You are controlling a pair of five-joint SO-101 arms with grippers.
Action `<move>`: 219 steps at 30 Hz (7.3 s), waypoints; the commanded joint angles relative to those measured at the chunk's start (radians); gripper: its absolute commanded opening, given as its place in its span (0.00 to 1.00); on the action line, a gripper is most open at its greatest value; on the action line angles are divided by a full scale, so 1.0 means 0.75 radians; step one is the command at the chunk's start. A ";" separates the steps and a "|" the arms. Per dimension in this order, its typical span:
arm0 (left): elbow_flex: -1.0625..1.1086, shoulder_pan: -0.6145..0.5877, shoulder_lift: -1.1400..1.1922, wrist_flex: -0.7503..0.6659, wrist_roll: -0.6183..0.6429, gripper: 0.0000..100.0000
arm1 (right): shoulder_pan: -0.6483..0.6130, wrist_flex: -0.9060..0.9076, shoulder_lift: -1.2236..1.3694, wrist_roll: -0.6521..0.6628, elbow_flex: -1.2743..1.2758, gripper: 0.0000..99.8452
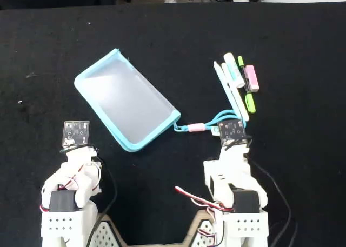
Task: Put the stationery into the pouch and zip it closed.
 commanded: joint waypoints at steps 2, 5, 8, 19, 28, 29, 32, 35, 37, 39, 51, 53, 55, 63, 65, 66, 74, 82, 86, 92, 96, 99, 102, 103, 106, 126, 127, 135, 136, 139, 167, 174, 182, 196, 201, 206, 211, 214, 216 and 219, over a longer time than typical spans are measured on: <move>0.026 -0.003 -0.002 0.008 0.010 0.03 | 0.020 0.008 -0.052 0.000 -0.003 0.01; 0.026 -0.003 -0.002 0.008 0.010 0.03 | 0.020 0.008 -0.052 0.000 -0.003 0.01; 0.026 -0.005 -0.002 0.008 0.010 0.03 | 0.020 0.008 -0.052 0.000 -0.003 0.01; 0.026 -0.011 -0.004 -0.456 0.002 0.03 | 0.020 0.008 -0.052 0.000 -0.003 0.01; 0.026 -0.013 -0.004 -0.661 -0.096 0.03 | 0.020 0.008 -0.052 0.000 -0.003 0.01; 0.026 -0.013 -0.004 -0.694 -0.160 0.03 | 0.020 0.008 -0.052 0.000 -0.003 0.01; 0.026 -0.013 -0.004 -0.800 -0.358 0.03 | 0.020 0.008 -0.052 0.000 -0.003 0.01; 0.026 -0.013 -0.004 -0.849 -0.462 0.03 | 0.020 0.008 -0.052 0.000 -0.003 0.01; 0.026 -0.011 -0.004 -0.882 -0.468 0.03 | 0.020 0.008 -0.052 0.000 -0.003 0.01; 0.026 -0.003 -0.004 -0.908 -0.466 0.03 | 0.020 0.008 -0.052 0.000 -0.003 0.01; 0.026 -0.007 -0.004 -1.025 -0.176 0.03 | 0.020 0.008 -0.052 0.000 -0.003 0.01; 0.026 -0.011 -0.004 -1.144 -0.182 0.03 | 0.020 0.008 -0.052 0.000 -0.003 0.01; 0.026 -0.013 -0.004 -1.264 -0.186 0.03 | 0.020 0.008 -0.052 0.000 -0.003 0.01; 0.026 -0.003 0.004 -1.444 -0.186 0.03 | 0.020 0.008 -0.052 0.000 -0.003 0.01; 0.026 -0.003 0.006 -1.455 -0.186 0.03 | 0.012 0.008 -0.052 0.000 -0.003 0.01; 0.026 -0.005 0.008 -1.448 -0.186 0.03 | 0.012 0.008 -0.052 0.000 -0.003 0.01; 0.026 -0.042 0.008 -1.230 -0.186 0.03 | 0.014 0.008 -0.052 -0.004 -0.003 0.01; 0.026 -0.134 0.006 -1.070 -0.178 0.03 | -0.037 -0.104 -0.054 0.000 -0.003 0.02; 0.026 -0.136 0.008 -1.047 -0.176 0.03 | -0.047 -0.440 -0.054 0.000 -0.003 0.02; 0.026 -0.122 0.000 -0.964 -0.174 0.03 | -0.049 -0.761 -0.054 0.006 -0.003 0.02; 0.021 -0.071 -0.004 -0.890 -0.151 0.11 | -0.080 -0.798 -0.054 0.190 -0.066 0.04; -0.024 -0.081 -0.004 -0.829 0.037 0.19 | -0.147 -0.757 -0.054 0.231 -0.142 0.10; -0.034 -0.128 -0.004 -0.814 0.176 0.23 | -0.168 -0.655 -0.052 0.231 -0.292 0.12; -0.034 -0.144 -0.004 -0.814 0.190 0.24 | -0.168 -0.614 -0.052 0.229 -0.351 0.12; -0.026 -0.181 -0.004 -0.843 0.188 0.23 | -0.174 -0.471 -0.042 0.225 -0.553 0.12; 0.026 -0.189 0.008 -0.925 0.098 0.23 | -0.260 -0.194 1.055 0.342 -1.077 0.12; 0.026 -0.189 0.008 -0.925 0.098 0.23 | -0.260 -0.205 1.104 0.362 -1.077 0.12; 0.026 -0.189 0.008 -0.925 0.096 0.23 | -0.264 -0.327 1.449 0.681 -1.077 0.12; 0.026 -0.189 0.008 -0.925 0.096 0.23 | -0.264 -0.364 1.494 0.700 -1.075 0.12; 0.026 -0.189 0.008 -0.925 0.096 0.23 | -0.264 -0.454 1.636 0.767 -1.079 0.13; 0.026 -0.193 0.008 -0.925 0.096 0.23 | -0.233 -0.628 2.202 1.209 -1.206 0.01; 0.026 -0.193 0.008 -0.925 0.096 0.23 | -0.141 -0.203 1.955 0.912 -1.198 0.01; 0.026 -0.193 0.008 -0.925 0.096 0.23 | -0.180 -0.092 2.026 0.810 -1.151 0.18; 0.026 -0.193 0.008 -0.925 0.096 0.23 | -0.462 -0.254 1.981 0.816 -1.077 0.18; 0.026 -0.193 0.008 -0.925 0.096 0.23 | -0.479 -0.454 1.942 0.845 -0.944 0.18; 0.026 -0.193 0.008 -0.925 0.096 0.23 | -0.383 -0.677 1.940 1.047 -0.825 0.18; 0.026 -0.191 0.008 -0.925 0.096 0.23 | -0.303 -0.704 1.932 1.072 -0.834 0.13; 0.026 -0.191 0.008 -0.925 0.096 0.23 | -0.288 -0.704 1.932 1.097 -0.852 0.01; 0.026 -0.191 0.008 -0.925 0.096 0.23 | -0.282 -0.698 1.932 1.097 -0.860 0.02; 0.026 -0.191 0.008 -0.925 0.096 0.23 | -0.264 -0.696 1.932 1.097 -0.877 0.01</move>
